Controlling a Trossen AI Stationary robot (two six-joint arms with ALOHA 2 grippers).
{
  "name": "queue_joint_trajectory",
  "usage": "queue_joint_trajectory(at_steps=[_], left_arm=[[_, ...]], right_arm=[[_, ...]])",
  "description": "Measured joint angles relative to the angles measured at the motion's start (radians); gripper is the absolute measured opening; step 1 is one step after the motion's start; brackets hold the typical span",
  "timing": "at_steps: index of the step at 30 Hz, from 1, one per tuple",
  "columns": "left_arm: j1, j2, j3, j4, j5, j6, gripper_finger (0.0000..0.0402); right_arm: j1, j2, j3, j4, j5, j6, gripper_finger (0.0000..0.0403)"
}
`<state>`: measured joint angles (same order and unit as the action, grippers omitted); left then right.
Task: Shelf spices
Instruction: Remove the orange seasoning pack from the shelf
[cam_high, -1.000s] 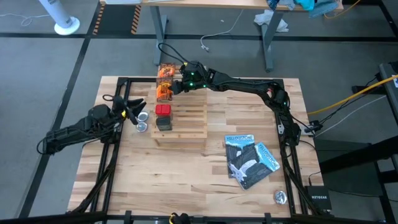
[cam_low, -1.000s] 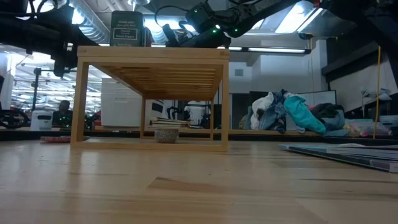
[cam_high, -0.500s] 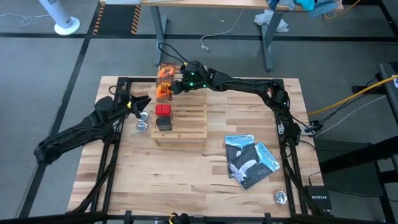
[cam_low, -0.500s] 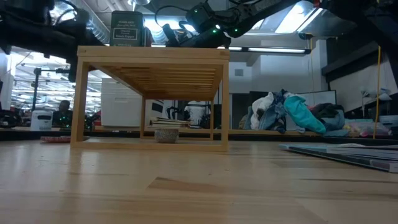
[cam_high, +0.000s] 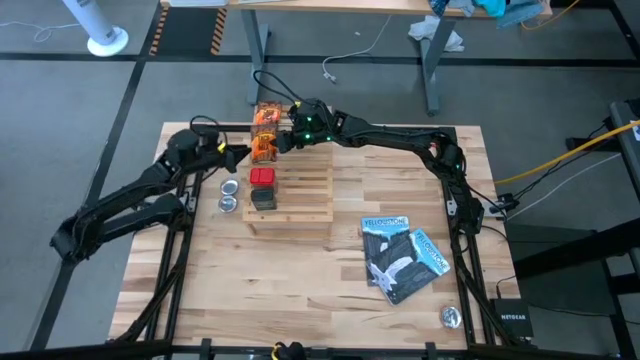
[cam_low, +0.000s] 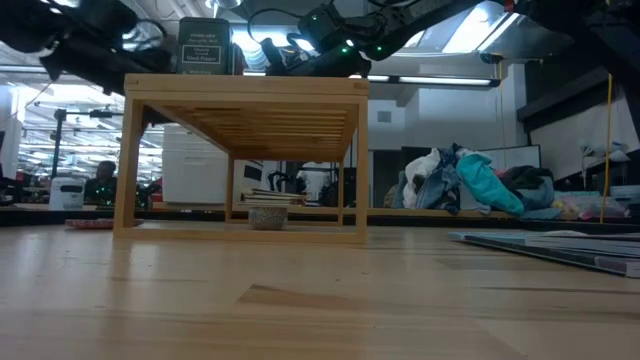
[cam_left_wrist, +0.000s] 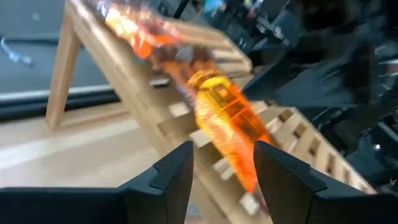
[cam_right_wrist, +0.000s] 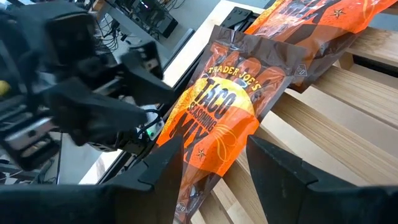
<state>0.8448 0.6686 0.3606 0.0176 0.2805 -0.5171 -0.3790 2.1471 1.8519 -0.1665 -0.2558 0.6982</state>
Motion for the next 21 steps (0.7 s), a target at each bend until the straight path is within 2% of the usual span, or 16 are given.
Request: queue_joint_trajectory(at_steps=[7,15,18,21], left_arm=[[0.040,0.134,0.027,0.101,0.079,-0.010,0.0162],[0.040,0.165,0.048,0.131,0.111,-0.011,0.0160],[0.040,0.165,0.048,0.126,0.111,-0.008,0.0142],[0.039,0.166,0.048,0.127,0.112,0.003,0.0107]], right_arm=[[0.000,0.000,0.000,0.000,0.000,-0.007,0.0182],[0.000,0.000,0.000,-0.001,0.000,-0.024,0.0182],[0.000,0.000,0.000,0.000,0.000,-0.024,0.0182],[0.000,0.000,0.000,0.000,0.000,-0.024,0.0182]])
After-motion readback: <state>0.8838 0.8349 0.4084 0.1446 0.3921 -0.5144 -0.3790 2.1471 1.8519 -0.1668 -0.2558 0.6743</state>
